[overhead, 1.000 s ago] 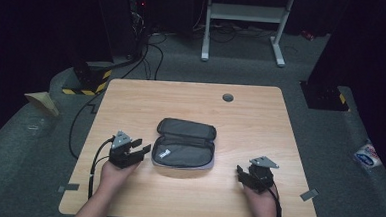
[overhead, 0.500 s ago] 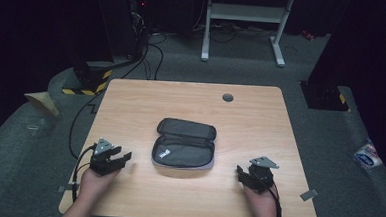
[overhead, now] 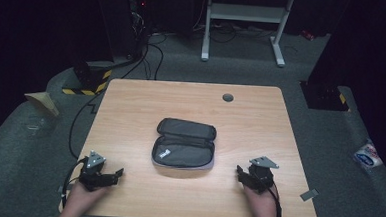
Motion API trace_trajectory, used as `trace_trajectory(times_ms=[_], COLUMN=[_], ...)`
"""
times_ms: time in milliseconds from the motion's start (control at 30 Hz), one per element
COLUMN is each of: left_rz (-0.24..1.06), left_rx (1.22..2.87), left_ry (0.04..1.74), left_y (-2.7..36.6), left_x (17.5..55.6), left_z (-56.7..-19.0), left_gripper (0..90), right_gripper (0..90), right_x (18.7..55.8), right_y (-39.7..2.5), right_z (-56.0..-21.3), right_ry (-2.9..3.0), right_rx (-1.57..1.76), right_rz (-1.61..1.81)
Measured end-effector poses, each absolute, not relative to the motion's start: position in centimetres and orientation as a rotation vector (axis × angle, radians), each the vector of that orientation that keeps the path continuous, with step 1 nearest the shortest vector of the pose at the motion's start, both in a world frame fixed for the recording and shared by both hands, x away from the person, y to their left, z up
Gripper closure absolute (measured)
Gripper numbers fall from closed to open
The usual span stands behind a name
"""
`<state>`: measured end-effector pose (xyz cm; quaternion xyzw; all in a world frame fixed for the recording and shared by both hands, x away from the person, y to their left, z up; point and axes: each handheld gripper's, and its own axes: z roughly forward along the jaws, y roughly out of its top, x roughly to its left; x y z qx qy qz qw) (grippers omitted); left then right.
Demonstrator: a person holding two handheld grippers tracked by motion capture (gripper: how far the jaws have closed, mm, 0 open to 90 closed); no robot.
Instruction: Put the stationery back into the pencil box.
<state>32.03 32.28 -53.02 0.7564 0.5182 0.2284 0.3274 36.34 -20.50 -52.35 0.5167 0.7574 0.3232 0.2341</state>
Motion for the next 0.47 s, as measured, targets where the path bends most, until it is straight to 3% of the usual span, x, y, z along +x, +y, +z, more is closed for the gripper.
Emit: trace_trajectory(times_ms=[467], left_rz=[0.585], left_rx=[1.983], left_ry=[1.351], left_y=[32.34], left_x=[31.97], left_z=[-53.01], left_gripper=[11.8], right_gripper=[37.1], right_x=[36.33], right_y=[-20.49], right_z=[-52.35], right_ry=[2.079], right_rx=[1.418], right_rz=[0.886])
